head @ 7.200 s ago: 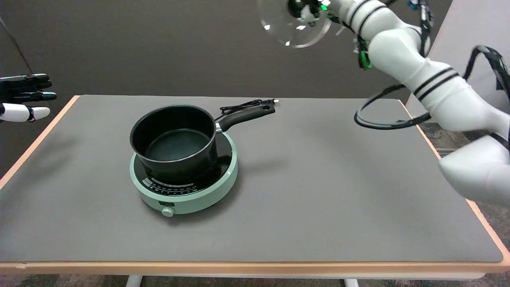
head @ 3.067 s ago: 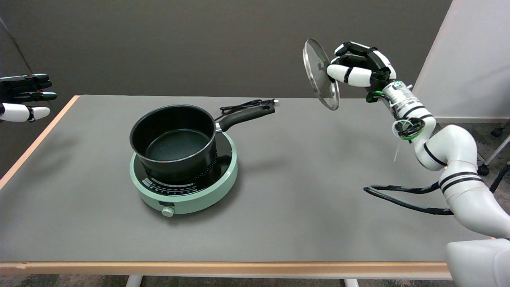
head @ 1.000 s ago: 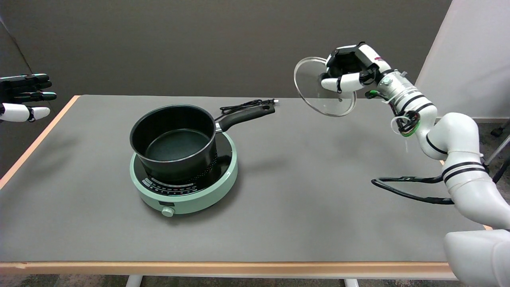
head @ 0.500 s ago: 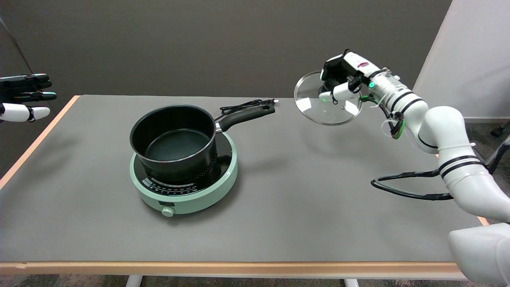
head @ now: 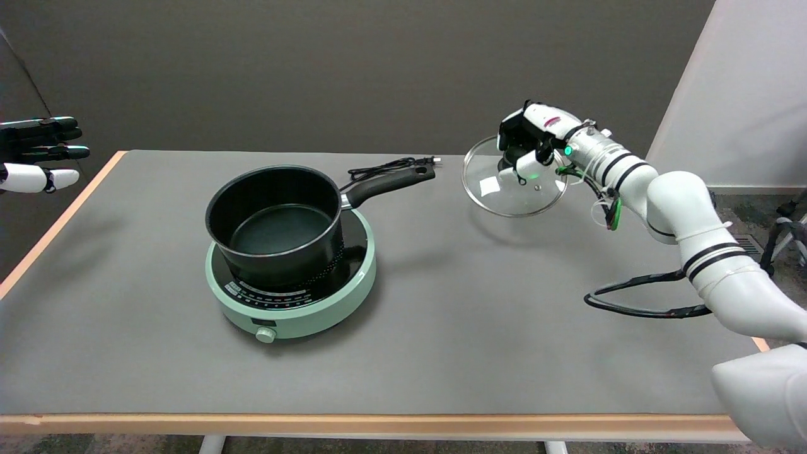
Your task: Place the pot lid onto the table.
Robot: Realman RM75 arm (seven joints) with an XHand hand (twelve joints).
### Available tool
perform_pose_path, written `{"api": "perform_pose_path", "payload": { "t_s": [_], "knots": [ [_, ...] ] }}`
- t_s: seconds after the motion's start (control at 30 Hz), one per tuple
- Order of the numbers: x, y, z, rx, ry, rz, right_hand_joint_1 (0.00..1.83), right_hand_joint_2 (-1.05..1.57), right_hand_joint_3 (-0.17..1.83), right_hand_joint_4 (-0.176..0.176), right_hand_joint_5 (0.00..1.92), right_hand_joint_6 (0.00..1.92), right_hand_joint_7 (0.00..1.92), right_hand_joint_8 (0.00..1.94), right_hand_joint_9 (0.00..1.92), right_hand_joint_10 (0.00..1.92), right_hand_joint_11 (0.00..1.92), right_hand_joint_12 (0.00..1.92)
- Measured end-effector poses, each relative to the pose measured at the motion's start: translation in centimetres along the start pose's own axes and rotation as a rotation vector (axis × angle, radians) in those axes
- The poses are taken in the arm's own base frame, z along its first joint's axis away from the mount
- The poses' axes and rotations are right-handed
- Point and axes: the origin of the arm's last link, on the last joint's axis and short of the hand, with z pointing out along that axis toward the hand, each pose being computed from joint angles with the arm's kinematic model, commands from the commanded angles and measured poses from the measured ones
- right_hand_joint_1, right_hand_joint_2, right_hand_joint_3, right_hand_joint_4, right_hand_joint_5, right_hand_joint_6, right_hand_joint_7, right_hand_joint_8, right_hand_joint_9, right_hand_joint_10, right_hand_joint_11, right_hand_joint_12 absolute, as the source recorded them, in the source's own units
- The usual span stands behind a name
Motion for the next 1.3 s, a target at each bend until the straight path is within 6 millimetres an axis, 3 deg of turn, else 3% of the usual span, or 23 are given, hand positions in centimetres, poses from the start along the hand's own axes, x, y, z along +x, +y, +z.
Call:
{"api": "perform_pose_path", "payload": {
  "t_s": [0.9,0.93,0.97,1.0,1.3],
  "knots": [
    [-4.0,0.5,1.2,-0.040,-0.116,-0.016,1.21,0.93,0.47,-0.023,0.80,1.32,1.02,1.12,0.94,1.33,0.79,1.51],
    [-4.1,0.5,1.3,-0.040,-0.117,-0.015,1.21,0.94,0.46,-0.014,0.79,1.33,1.01,1.11,0.94,1.33,0.79,1.51],
    [-4.2,0.5,1.3,-0.042,-0.121,-0.014,1.30,0.90,0.48,0.097,0.77,1.24,0.98,1.14,0.94,1.31,0.79,1.53],
    [-4.2,0.5,1.3,-0.043,-0.122,-0.013,1.37,0.87,0.50,0.176,0.75,1.16,0.95,1.17,0.93,1.30,0.79,1.54],
    [-4.6,0.4,1.5,-0.044,-0.129,0.005,1.36,0.94,0.39,0.176,0.73,1.05,0.93,1.17,0.92,1.10,0.76,1.59]
  ]
}}
